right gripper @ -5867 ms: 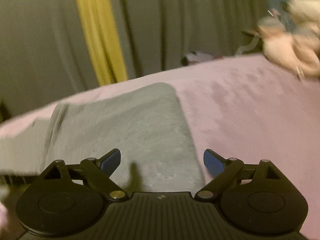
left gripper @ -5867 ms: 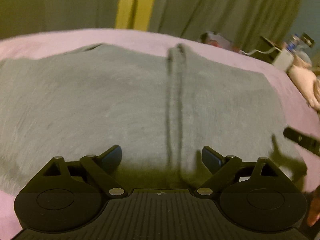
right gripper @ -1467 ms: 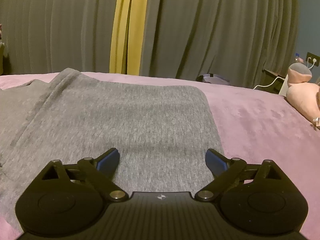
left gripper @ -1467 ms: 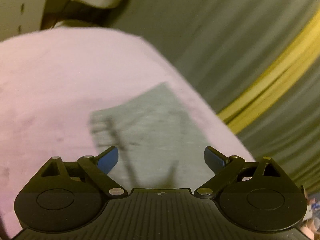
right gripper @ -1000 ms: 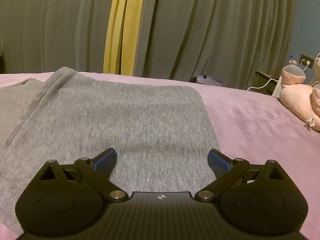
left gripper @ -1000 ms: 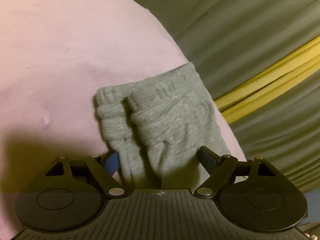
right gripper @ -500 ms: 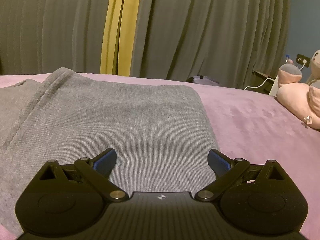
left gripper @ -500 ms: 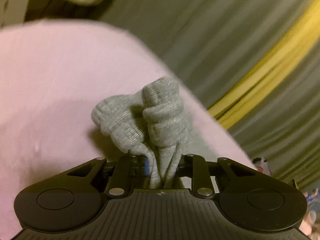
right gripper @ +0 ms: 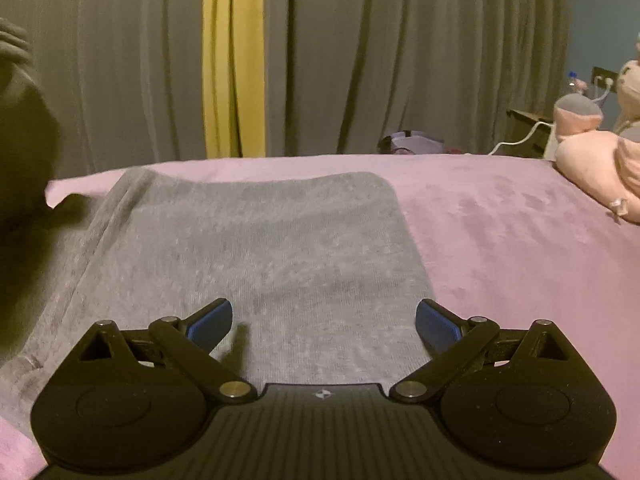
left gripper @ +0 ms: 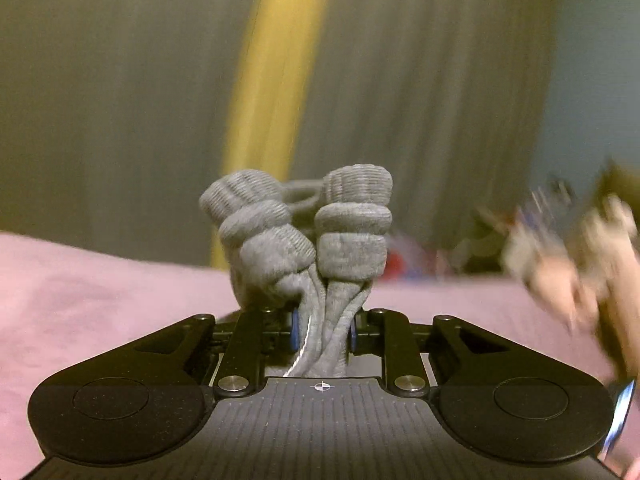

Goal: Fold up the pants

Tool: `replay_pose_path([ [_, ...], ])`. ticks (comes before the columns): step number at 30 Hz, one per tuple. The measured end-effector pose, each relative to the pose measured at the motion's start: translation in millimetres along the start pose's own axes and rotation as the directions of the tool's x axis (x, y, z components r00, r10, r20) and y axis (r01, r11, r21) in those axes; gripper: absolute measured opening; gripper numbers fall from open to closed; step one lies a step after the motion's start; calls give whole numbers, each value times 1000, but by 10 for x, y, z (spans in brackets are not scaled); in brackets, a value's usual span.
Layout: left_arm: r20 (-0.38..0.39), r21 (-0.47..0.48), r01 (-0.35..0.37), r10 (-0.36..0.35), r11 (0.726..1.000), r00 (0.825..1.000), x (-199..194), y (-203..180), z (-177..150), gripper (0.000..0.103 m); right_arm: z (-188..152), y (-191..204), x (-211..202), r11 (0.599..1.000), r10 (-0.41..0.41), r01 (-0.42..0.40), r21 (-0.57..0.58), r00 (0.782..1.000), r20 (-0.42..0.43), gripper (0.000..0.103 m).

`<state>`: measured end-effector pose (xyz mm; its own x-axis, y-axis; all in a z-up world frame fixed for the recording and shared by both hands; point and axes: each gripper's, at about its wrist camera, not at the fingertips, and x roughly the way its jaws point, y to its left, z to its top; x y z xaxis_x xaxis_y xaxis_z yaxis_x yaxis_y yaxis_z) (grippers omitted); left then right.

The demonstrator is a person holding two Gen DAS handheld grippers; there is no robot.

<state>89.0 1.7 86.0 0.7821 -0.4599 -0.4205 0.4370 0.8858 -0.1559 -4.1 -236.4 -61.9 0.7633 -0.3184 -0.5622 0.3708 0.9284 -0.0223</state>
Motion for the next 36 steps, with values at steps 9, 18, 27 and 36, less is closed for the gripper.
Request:
replay_pose_path([
  [9, -376, 290, -26, 139, 957, 916, 565, -1034, -1003, 62, 79, -452, -199, 986, 3, -9, 168, 999, 33, 99],
  [18, -293, -44, -68, 52, 997, 955, -217, -378, -736, 95, 88, -468, -118, 871, 353, -325, 368, 936, -10, 99],
  [27, -361, -244, -410, 310, 879, 880, -138, 392, -724, 92, 87, -424, -29, 764, 458, -391, 514, 889, -4, 96],
  [36, -346, -230, -372, 281, 900, 895, -31, 366, -803, 93, 7, -624, 111, 613, 528, -406, 677, 848, 31, 96],
])
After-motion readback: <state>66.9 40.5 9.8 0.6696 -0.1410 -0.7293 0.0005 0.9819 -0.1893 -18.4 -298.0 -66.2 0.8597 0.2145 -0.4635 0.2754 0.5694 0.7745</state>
